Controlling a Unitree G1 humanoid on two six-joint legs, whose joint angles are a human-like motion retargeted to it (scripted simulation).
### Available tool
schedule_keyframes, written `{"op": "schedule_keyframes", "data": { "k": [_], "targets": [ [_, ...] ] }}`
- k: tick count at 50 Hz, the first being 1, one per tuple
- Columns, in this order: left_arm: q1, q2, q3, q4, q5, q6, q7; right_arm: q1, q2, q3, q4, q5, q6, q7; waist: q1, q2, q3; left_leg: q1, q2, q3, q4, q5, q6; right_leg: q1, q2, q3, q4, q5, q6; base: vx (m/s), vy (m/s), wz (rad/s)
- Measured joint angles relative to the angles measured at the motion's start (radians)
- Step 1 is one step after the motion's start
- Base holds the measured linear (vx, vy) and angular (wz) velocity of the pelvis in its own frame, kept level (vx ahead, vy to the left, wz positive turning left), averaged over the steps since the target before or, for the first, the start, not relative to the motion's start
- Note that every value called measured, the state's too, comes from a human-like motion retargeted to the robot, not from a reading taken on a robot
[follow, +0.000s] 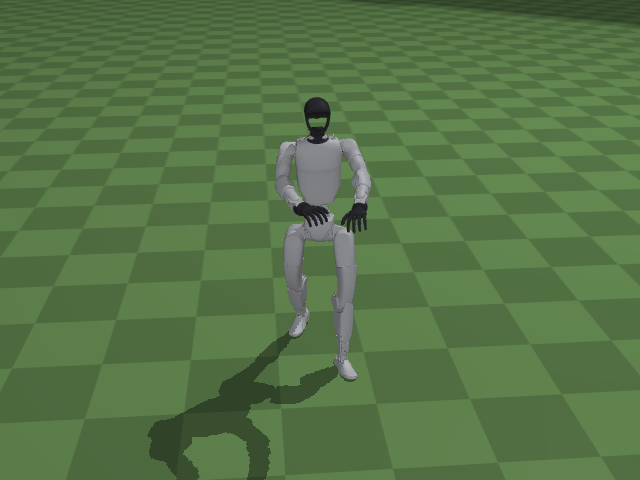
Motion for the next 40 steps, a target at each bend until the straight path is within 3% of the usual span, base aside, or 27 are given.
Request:
{"op": "schedule_keyframes", "data": {
  "k": [7,12,16,20,24,27,33,35,37,40],
  "targets": [
    [0.034,-0.041,-0.016,0.113,0.016,-0.001,-0.007,0.068,0.016,0.005,0.028,0.015,-0.029,-0.008,-0.031,-0.013,-0.017,0.078,0.019,-0.068,0.153,-0.152,0.015,-0.194,-0.061,-0.021,0.576,0.256,-0.071,0.64,0.23,0.34],
    [0.052,-0.047,-0.021,0.104,0.024,0.013,0.022,0.081,-0.029,0.011,-0.014,0.03,-0.05,-0.023,-0.128,0.007,-0.003,0.133,0.011,-0.151,0.159,-0.19,-0.011,-0.38,-0.019,-0.006,0.786,0.203,-0.063,0.52,0.15,0.85],
    [0.052,-0.048,-0.001,0.073,0.038,0.018,0.041,0.074,-0.068,-0.006,-0.04,0.021,-0.059,-0.023,-0.194,0.018,0.025,0.187,-0.001,-0.187,0.144,-0.207,-0.039,-0.472,-0.027,-0.069,0.683,0.136,-0.082,0.49,0.07,0.65],
    [0.042,-0.044,0.006,0.037,0.023,0.02,0.045,0.066,-0.105,-0.004,-0.071,0.038,-0.062,-0.019,-0.254,0.004,0.049,0.231,-0.029,-0.216,0.148,-0.237,-0.044,-0.493,-0.043,-0.163,0.349,0.137,-0.075,0.48,0.0,0.55],
    [0.024,-0.037,0.003,0.019,-0.02,0.018,0.053,0.06,-0.135,0.0,-0.093,0.056,-0.046,-0.015,-0.308,-0.052,0.068,0.297,-0.101,-0.244,0.15,-0.276,-0.036,-0.458,-0.042,-0.197,-0.118,0.241,0.005,0.53,-0.06,0.53],
    [0.013,-0.028,0.004,0.024,-0.029,0.019,0.054,0.059,-0.14,-0.01,-0.093,0.051,-0.031,-0.011,-0.325,-0.071,0.073,0.36,-0.122,-0.245,0.145,-0.302,-0.032,-0.44,-0.022,-0.198,-0.32,0.285,0.062,0.58,-0.11,0.12],
    [0.036,-0.03,0.028,0.036,-0.017,0.015,0.051,0.096,-0.147,-0.055,-0.086,0.039,-0.03,0.008,-0.318,-0.051,0.026,0.421,-0.119,-0.246,0.2,-0.283,-0.004,-0.383,-0.024,-0.198,-0.338,0.377,0.036,0.63,-0.12,-0.04],
    [0.053,-0.033,0.033,0.031,-0.011,0.013,0.051,0.117,-0.155,-0.065,-0.092,0.039,-0.036,0.014,-0.316,-0.043,0.011,0.409,-0.108,-0.252,0.283,-0.243,0.008,-0.352,-0.033,-0.198,-0.317,0.343,0.027,0.65,-0.15,0.09],
    [0.073,-0.032,0.033,0.021,0.004,-0.001,0.045,0.142,-0.154,-0.073,-0.103,0.017,-0.049,0.03,-0.304,-0.048,-0.013,0.361,-0.093,-0.24,0.419,-0.172,0.037,-0.397,-0.077,-0.195,-0.145,0.237,0.091,0.64,-0.17,-0.04],
    [0.086,-0.019,0.026,-0.016,-0.018,-0.001,0.048,0.158,-0.172,-0.078,-0.128,0.016,-0.039,0.037,-0.285,-0.045,-0.028,0.227,-0.036,-0.224,0.71,-0.058,0.078,-0.381,-0.088,-0.184,-0.088,0.18,0.076,0.57,-0.18,0.0]
  ]
}}
